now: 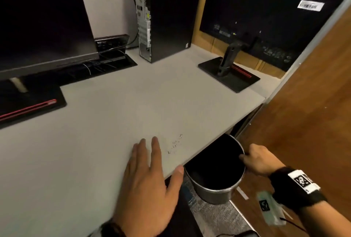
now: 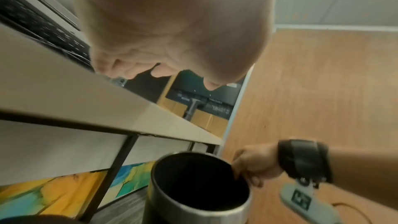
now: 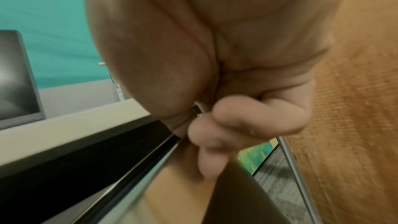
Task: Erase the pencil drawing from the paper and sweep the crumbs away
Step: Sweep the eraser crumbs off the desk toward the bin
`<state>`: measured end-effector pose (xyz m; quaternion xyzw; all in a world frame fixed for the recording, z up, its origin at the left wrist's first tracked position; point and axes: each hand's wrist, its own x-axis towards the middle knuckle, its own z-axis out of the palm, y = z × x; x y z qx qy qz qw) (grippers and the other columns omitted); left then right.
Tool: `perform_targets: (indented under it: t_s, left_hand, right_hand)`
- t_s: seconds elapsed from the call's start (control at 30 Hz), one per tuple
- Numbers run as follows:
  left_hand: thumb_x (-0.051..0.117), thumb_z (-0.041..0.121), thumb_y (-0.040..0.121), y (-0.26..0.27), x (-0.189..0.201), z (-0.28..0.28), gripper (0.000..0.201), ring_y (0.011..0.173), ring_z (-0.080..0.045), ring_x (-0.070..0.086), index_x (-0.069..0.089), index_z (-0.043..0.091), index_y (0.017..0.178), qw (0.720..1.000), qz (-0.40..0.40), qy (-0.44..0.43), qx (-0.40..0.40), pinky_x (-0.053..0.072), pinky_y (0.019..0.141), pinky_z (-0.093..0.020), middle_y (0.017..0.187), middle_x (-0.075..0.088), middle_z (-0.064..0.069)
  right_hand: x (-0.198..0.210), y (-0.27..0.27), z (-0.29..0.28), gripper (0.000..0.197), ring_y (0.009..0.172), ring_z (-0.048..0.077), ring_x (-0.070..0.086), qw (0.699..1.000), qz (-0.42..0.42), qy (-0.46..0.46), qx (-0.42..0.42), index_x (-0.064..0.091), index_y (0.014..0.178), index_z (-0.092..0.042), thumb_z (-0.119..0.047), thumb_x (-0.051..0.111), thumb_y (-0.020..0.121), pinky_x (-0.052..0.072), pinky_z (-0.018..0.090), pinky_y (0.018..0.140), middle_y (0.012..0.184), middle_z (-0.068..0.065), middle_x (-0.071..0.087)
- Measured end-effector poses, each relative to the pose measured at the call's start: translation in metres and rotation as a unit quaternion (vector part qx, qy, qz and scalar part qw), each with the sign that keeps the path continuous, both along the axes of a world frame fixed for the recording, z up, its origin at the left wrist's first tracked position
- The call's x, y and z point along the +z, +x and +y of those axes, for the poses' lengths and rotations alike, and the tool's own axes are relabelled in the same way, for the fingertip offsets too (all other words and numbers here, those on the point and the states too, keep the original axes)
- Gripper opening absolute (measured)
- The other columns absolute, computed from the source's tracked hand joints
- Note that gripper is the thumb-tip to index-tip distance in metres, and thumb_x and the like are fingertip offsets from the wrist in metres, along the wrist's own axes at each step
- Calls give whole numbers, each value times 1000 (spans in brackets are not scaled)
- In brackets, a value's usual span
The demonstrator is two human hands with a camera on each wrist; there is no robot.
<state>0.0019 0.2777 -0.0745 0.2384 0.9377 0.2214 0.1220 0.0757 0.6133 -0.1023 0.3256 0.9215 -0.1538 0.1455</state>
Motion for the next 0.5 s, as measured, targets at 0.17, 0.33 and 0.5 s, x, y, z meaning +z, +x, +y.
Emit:
perform_targets:
  t_s: [0.17, 0.33, 0.5]
  left_hand:
    - [-1, 77, 89, -2, -10, 51, 96, 148, -39, -20, -19, 10, 154, 994, 50, -98, -10, -5, 122, -50, 159, -17, -28]
    - [-3, 77, 87, -13, -5, 74, 99, 146, -41, -23, -24, 5, 152, 989, 42, -139, -12, -8, 120, -51, 157, -20, -31]
    - [3, 79, 88, -5, -4, 104, 98, 147, -36, -23, -18, 10, 155, 988, 50, -86, -114, -5, 121, -50, 160, -19, -24]
  right_hand:
    - [16, 5, -10, 43, 52, 16, 48, 999, 0, -45, 29, 47, 59, -12, -27, 60, 97, 37, 26, 50, 58, 1, 53]
    - [21, 5, -20, 38, 47, 13, 45, 992, 0, -111, 54, 54, 61, -15, -26, 59, 97, 40, 31, 52, 56, 1, 54]
    - [24, 5, -21, 40, 42, 7, 49, 991, 1, -122, 57, 60, 60, -13, -23, 57, 99, 42, 25, 48, 51, -2, 58]
